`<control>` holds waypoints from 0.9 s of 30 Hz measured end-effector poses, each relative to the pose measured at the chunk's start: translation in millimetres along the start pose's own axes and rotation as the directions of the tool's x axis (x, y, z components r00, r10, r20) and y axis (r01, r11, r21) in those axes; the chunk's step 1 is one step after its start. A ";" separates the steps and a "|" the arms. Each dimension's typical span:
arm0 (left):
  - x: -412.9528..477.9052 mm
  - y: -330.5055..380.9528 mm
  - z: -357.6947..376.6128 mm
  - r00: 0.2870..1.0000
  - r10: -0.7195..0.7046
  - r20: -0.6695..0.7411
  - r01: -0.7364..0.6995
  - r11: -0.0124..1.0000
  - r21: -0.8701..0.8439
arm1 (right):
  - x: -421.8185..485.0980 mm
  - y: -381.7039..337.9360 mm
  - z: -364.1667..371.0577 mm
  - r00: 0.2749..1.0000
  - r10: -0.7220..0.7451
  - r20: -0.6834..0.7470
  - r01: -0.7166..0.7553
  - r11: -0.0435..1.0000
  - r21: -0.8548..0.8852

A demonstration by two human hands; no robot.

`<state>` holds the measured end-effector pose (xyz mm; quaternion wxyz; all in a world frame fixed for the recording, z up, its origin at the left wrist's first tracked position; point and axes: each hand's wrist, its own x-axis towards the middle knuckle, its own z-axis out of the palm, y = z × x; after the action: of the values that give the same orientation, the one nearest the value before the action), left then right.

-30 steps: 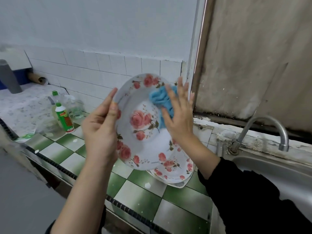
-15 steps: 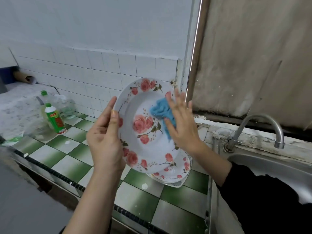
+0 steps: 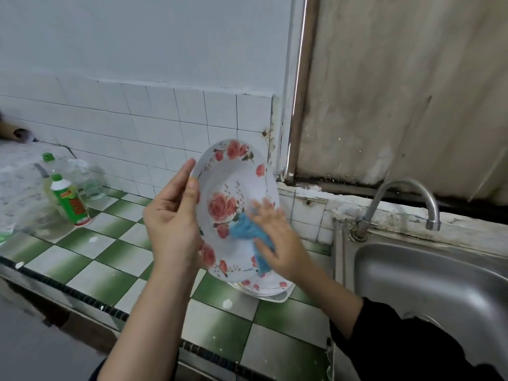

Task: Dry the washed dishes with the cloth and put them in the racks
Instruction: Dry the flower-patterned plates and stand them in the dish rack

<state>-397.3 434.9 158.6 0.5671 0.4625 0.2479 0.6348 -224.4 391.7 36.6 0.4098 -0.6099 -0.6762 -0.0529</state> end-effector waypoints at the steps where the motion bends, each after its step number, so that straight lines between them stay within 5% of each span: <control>1: -0.2 -1.9 -0.3 1.000 -0.005 -0.014 0.006 1.000 0.005 | -4.3 9.3 0.7 0.977 0.194 -0.092 -0.185 0.978 0.098; 3: -1.2 -6.0 0.5 0.999 -0.025 -0.042 0.024 1.000 -0.010 | -5.5 17.2 0.8 0.783 0.577 -0.233 -0.483 0.800 0.357; 5: -0.1 -6.7 0.4 0.997 -0.057 -0.059 0.054 0.998 -0.040 | -1.7 13.7 -6.4 0.572 0.784 -0.242 -0.552 0.586 0.593; 7: 2.9 -7.0 -2.3 0.992 -0.107 -0.069 0.103 0.992 -0.068 | -0.4 14.6 -17.4 0.439 0.885 -0.156 -0.574 0.409 0.709; 11: 8.7 -15.7 -6.2 0.968 -0.245 -0.050 0.237 0.963 -0.129 | -12.4 4.4 -37.7 0.304 0.951 0.061 -0.633 0.153 0.759; 15: 6.9 -33.8 -4.8 0.914 -0.406 -0.006 0.401 0.904 -0.149 | -29.6 -27.6 -57.4 0.371 0.892 0.259 -0.498 -0.045 0.866; 19: -2.2 -51.4 7.3 0.853 -0.517 0.069 0.522 0.845 -0.116 | -52.8 -33.2 -63.9 0.492 0.867 0.082 -0.410 0.147 0.900; 23: -16.0 -67.8 27.8 0.806 -0.575 0.138 0.584 0.811 -0.029 | -76.2 -40.3 -86.0 0.453 0.870 -0.195 -0.441 0.409 0.799; 27: -35.9 -85.7 51.0 0.756 -0.634 0.161 0.628 0.773 0.095 | -98.5 -51.5 -115.7 0.359 0.886 -0.293 -0.475 0.444 0.760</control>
<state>-313.5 410.2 98.6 0.7598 0.4185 0.3468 0.3567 -220.3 235.7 73.8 0.7563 -0.6315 -0.1230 0.1188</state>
